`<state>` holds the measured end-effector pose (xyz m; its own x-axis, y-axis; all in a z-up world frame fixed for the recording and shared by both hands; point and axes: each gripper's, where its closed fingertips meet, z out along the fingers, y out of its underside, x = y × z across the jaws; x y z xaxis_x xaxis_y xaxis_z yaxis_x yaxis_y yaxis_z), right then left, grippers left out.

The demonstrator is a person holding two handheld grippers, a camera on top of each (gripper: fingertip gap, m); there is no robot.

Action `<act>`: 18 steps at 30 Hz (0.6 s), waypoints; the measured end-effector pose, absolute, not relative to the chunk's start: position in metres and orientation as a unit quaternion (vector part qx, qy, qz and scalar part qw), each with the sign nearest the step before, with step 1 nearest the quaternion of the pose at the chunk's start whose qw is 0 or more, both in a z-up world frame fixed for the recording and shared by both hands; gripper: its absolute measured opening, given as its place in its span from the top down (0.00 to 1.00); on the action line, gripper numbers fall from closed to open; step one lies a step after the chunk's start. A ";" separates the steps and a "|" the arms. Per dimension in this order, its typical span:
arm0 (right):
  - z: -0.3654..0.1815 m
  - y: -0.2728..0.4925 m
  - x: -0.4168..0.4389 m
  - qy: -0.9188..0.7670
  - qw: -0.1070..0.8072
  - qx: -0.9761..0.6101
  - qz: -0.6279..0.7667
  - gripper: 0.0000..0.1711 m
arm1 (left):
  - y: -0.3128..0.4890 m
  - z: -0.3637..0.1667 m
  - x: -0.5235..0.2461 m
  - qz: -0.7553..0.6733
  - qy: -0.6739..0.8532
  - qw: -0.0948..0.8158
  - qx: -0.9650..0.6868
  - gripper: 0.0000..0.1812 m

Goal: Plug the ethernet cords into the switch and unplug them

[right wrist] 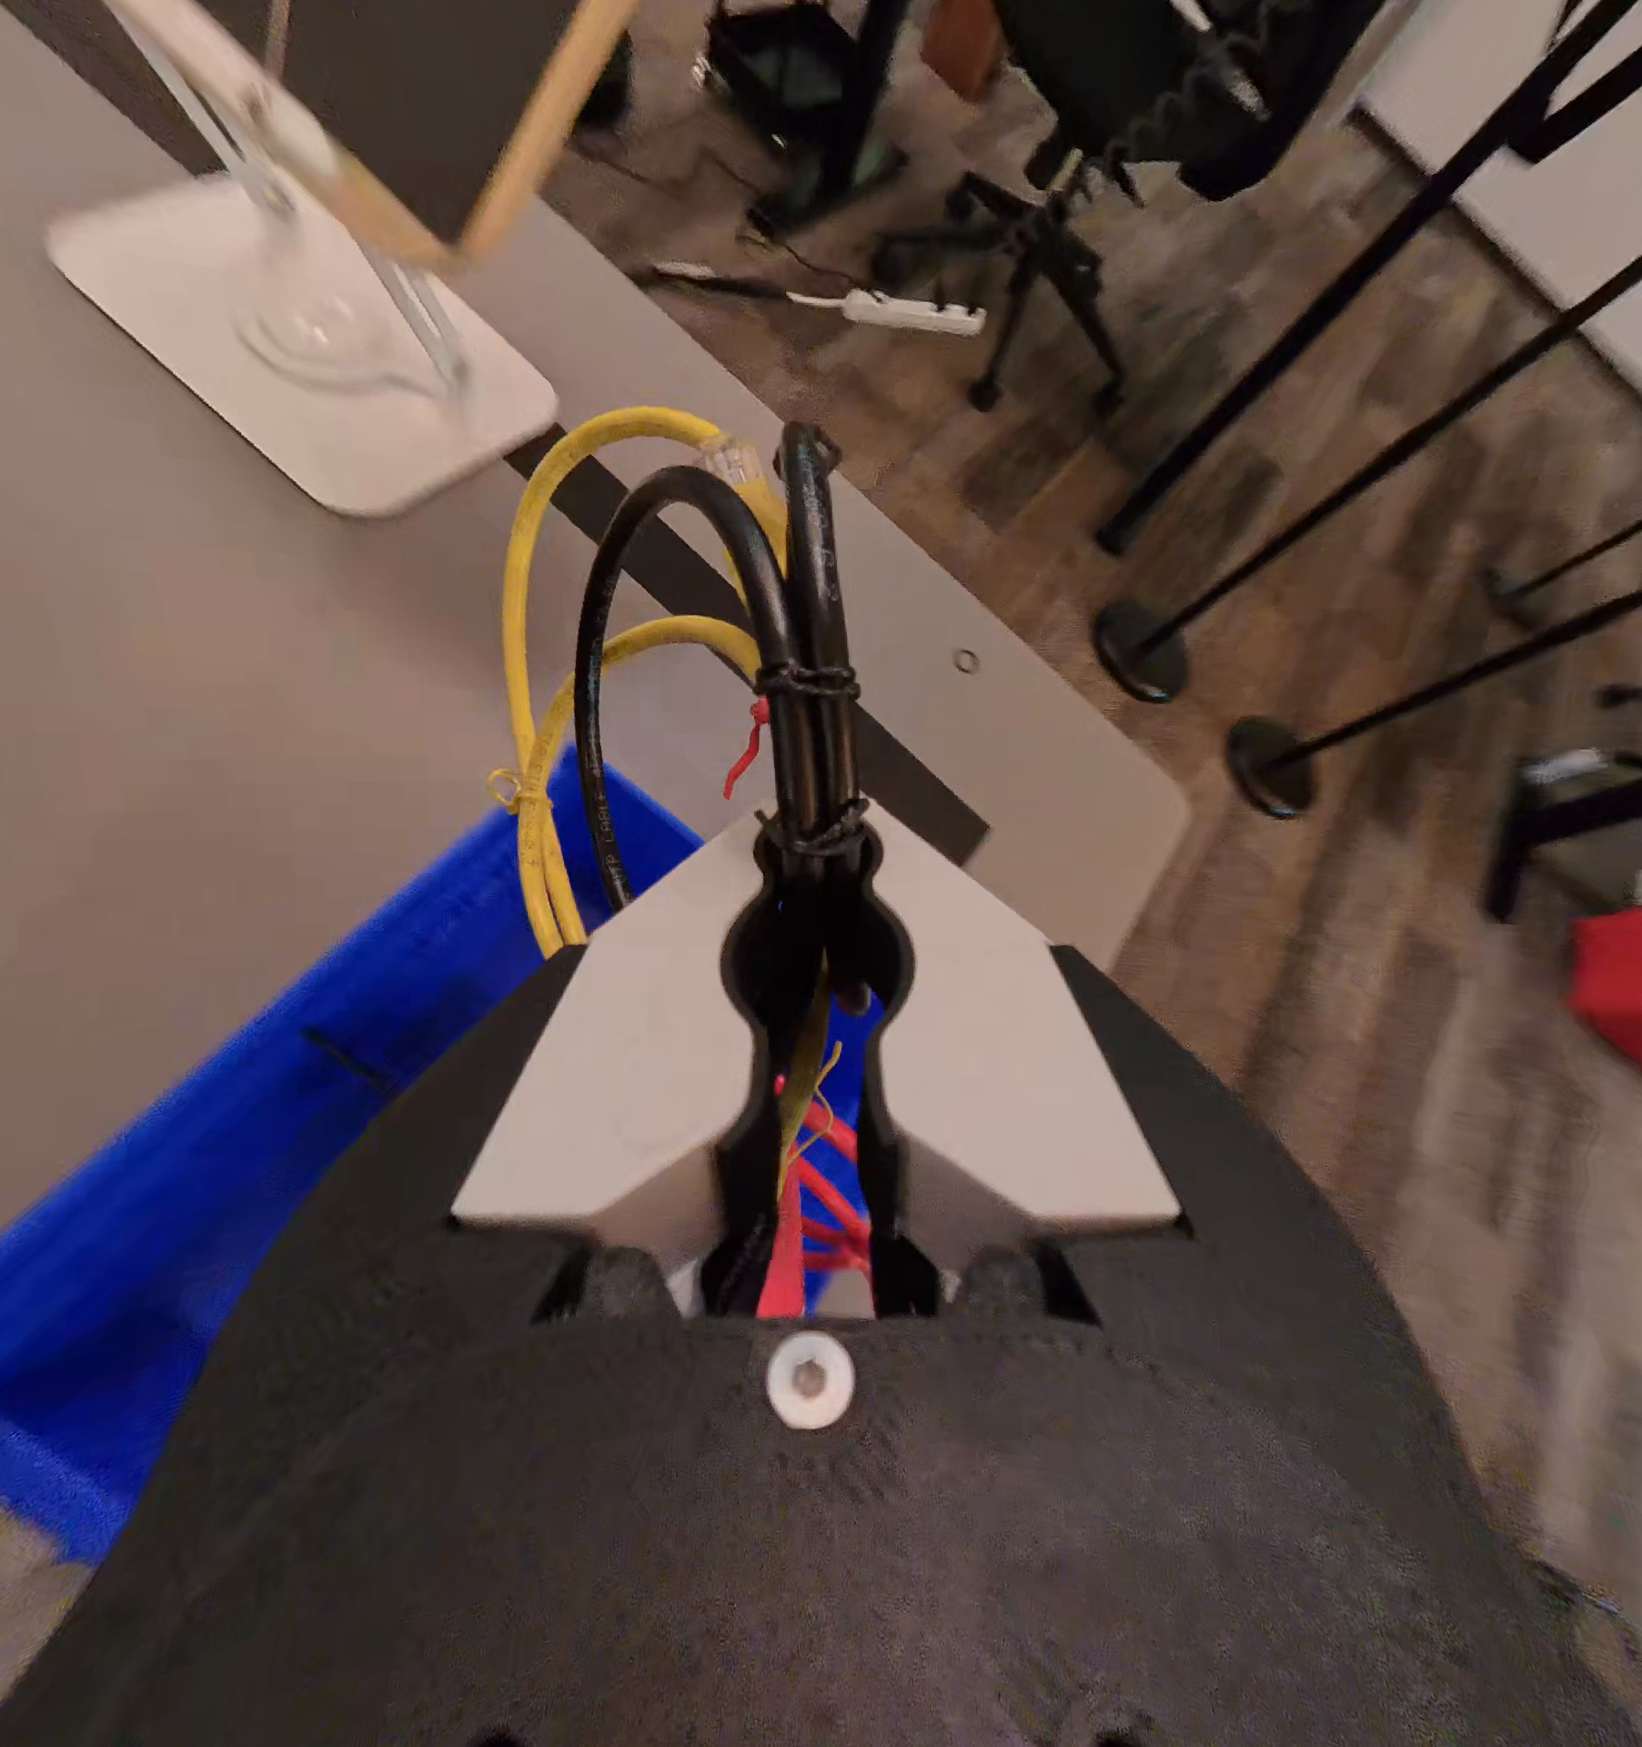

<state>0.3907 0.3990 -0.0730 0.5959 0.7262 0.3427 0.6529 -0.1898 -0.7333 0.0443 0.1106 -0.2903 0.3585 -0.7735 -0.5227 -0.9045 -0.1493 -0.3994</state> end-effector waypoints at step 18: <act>-0.114 0.393 0.405 -0.419 0.486 -0.761 0.096 0.96 | 0.101 -0.299 0.045 0.097 0.561 0.327 -0.754 0.82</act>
<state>0.4051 0.3931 -0.1140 0.6308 0.7305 0.2618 0.5441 -0.1758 -0.8204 0.0445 0.1014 -0.2994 0.3508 -0.7833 -0.5132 -0.9101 -0.1562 -0.3837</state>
